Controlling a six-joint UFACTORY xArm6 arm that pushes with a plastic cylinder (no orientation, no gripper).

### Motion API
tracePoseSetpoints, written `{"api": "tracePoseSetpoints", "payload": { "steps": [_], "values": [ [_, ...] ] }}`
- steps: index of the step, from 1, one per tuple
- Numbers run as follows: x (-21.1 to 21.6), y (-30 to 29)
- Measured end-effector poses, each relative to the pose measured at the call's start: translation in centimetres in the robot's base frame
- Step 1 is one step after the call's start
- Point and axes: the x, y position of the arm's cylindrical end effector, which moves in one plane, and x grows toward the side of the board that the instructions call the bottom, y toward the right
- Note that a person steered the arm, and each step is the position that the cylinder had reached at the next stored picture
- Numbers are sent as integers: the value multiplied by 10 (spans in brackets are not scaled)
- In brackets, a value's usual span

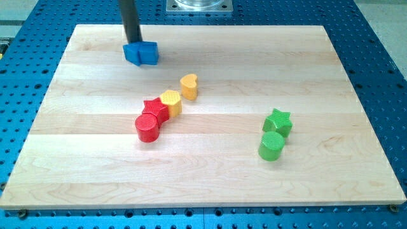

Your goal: Move the cube towards the heart

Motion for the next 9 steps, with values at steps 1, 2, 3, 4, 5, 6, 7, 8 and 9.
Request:
{"api": "tracePoseSetpoints", "payload": {
  "steps": [1,2,3,4,5,6,7,8,9],
  "values": [
    [3,11],
    [4,32],
    [34,53],
    [44,34],
    [48,53],
    [46,89],
    [69,89],
    [69,85],
    [71,87]
  ]
}}
